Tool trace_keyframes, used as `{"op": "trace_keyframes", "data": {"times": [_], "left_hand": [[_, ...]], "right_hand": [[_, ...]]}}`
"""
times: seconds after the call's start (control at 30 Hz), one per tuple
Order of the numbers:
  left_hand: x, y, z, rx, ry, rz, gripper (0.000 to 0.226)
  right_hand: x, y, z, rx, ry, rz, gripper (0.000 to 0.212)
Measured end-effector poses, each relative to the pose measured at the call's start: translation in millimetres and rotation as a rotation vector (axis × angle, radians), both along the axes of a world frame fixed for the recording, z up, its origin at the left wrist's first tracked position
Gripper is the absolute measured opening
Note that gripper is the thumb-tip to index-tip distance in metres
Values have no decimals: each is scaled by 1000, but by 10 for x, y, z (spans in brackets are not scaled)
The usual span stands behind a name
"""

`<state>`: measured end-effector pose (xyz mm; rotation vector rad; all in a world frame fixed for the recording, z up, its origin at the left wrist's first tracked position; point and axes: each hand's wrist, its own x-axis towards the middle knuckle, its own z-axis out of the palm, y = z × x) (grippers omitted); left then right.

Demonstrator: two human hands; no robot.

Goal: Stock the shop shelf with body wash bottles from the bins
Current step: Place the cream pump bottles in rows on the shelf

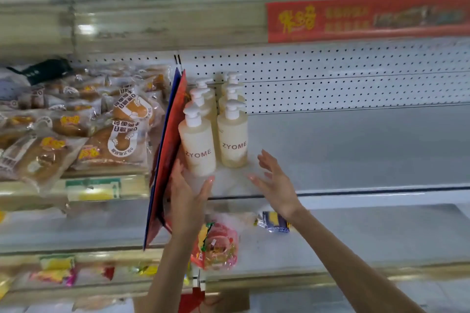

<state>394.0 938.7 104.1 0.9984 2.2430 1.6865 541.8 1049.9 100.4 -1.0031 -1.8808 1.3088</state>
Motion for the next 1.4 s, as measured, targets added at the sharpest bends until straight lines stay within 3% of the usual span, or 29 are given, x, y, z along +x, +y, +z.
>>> {"op": "trace_keyframes", "data": {"times": [0.17,0.27,0.43,0.53,0.73,0.87,1.27,1.4], "left_hand": [[708,-335,-272,66,43,33,54],[1209,-535,-690,40,1,-38,46],[1940,-977,-1768,-211,-215,-176,37],[2239,-1253,-2375,-408,-455,-221,35],[2575,-1429,-3317,-620,-637,-223,32],[2631,-1255,-3699,-690,-543,-314,42],[2638,-353,-4692,-842,-321,-568,53],[2632,-265,-4886,-915,-303,-622,52]], "right_hand": [[900,-492,-250,27,111,-18,50],[1422,-709,-696,-68,53,-68,43],[2310,-1066,-1889,-485,-130,-160,32],[2643,-1421,-2473,-672,-216,-199,16],[2840,-1947,-3526,-1120,-338,-328,44],[2725,-2095,-3919,-1335,-238,-499,27],[2379,-2069,-4548,-1571,184,-907,42],[2358,-1975,-4590,-1646,342,-1048,32]]}}
